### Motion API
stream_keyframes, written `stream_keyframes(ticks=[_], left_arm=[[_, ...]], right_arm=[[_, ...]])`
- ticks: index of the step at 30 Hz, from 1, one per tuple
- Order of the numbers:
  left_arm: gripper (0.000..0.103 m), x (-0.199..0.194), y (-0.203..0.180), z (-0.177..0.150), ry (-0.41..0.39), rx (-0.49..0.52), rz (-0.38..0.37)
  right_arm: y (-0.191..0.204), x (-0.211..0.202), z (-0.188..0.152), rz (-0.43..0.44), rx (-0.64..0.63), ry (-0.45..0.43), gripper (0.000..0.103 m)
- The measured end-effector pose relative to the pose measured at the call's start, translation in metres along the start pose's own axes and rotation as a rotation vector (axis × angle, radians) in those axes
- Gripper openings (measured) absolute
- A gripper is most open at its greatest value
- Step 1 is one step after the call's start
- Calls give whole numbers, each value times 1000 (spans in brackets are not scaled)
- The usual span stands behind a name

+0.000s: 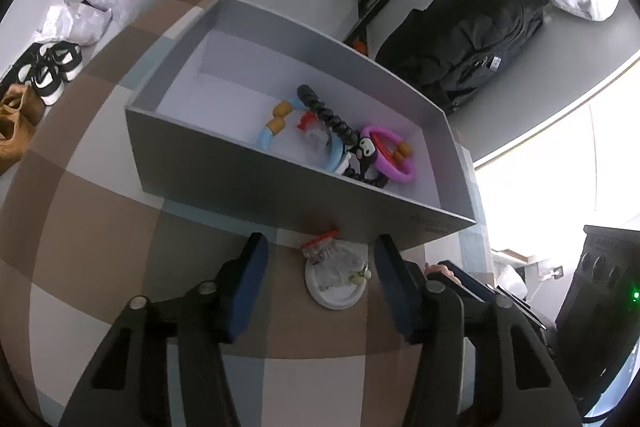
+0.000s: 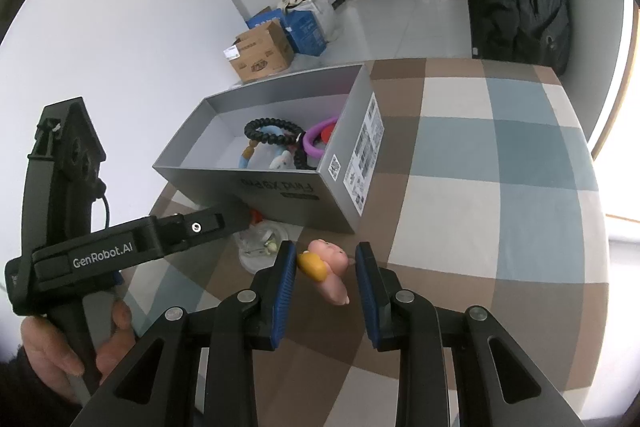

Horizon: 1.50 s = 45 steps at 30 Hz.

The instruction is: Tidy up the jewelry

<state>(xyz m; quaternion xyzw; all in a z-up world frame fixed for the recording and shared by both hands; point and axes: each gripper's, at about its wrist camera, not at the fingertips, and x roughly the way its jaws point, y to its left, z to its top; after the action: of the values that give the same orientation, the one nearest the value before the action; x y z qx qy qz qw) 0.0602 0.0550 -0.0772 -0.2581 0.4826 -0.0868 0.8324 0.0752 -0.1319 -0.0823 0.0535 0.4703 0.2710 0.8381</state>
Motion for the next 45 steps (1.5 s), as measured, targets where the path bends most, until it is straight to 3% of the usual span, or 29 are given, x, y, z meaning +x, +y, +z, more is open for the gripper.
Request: stream_keyframes(ticks=[5,12,29,37,45], left_arm=[[26,3,-1,0,18,7,-22],[15,4,1,3,21,-13,-24],[15,-7,-10,-1,-13,39,25],[15,-25,-10,-4,-60,37,-8],[15,-50,-15,4,-161,39,-52]], right_arm=[[0,0,1,-2,4,-4,29],[0,-1,0,-4,4,-4,29],[6,-5,-3,-39,-14,-18,29],[15,-11,-5,-44,-24,-38,29],[37,-25,1,31,-61,-94,29]])
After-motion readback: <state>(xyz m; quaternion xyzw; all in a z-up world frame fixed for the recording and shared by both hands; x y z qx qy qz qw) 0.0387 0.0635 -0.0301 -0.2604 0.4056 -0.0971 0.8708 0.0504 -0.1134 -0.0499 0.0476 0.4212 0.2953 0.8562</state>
